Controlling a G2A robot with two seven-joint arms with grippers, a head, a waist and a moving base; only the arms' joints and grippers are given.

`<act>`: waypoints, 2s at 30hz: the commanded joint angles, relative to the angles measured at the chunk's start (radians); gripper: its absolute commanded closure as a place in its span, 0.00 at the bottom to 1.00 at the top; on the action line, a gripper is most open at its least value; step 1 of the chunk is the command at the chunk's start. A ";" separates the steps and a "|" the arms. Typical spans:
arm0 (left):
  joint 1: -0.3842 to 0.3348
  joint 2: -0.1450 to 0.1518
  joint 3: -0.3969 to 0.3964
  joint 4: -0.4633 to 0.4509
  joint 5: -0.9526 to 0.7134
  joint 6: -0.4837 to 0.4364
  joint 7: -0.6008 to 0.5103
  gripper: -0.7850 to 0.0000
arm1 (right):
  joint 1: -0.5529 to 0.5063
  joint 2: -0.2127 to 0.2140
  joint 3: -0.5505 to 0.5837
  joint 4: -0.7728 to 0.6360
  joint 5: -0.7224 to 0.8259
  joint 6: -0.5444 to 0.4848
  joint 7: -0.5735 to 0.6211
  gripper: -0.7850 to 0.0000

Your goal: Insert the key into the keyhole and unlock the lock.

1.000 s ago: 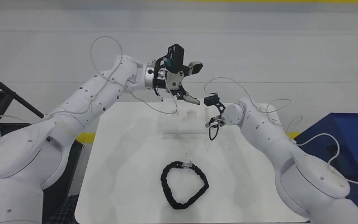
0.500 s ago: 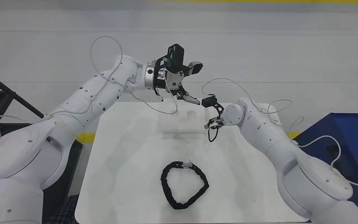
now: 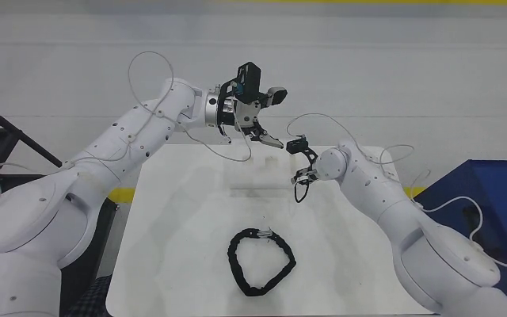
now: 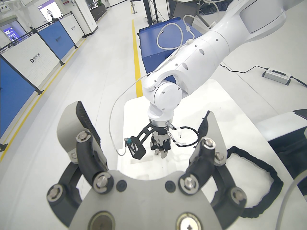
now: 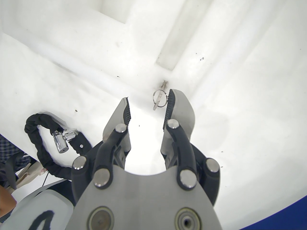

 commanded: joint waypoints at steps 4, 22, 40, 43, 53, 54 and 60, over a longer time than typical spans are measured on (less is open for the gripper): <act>0.000 0.000 0.000 0.000 0.000 0.000 0.000 0.00 | -0.001 -0.001 0.016 0.011 -0.006 0.009 -0.019 0.65; 0.000 0.000 0.000 0.000 0.000 0.000 0.000 0.00 | -0.004 -0.017 0.048 0.043 -0.031 0.013 -0.029 0.78; 0.000 0.000 0.000 0.000 0.000 0.000 0.000 0.00 | -0.002 -0.048 0.064 0.098 -0.055 0.015 -0.039 0.89; 0.000 0.000 0.000 0.000 0.000 0.000 0.000 0.00 | 0.001 -0.052 0.068 0.111 -0.057 0.018 -0.040 1.00; 0.000 0.000 0.000 0.000 0.000 0.000 0.000 0.00 | 0.025 -0.059 0.073 0.120 -0.088 -0.006 0.005 1.00; 0.000 0.000 0.000 0.000 0.000 0.000 0.000 0.00 | 0.026 -0.059 0.073 0.116 -0.093 -0.007 0.010 1.00; 0.000 0.000 0.000 0.000 0.000 0.000 0.000 0.00 | 0.039 -0.052 0.083 0.074 -0.121 -0.007 0.028 1.00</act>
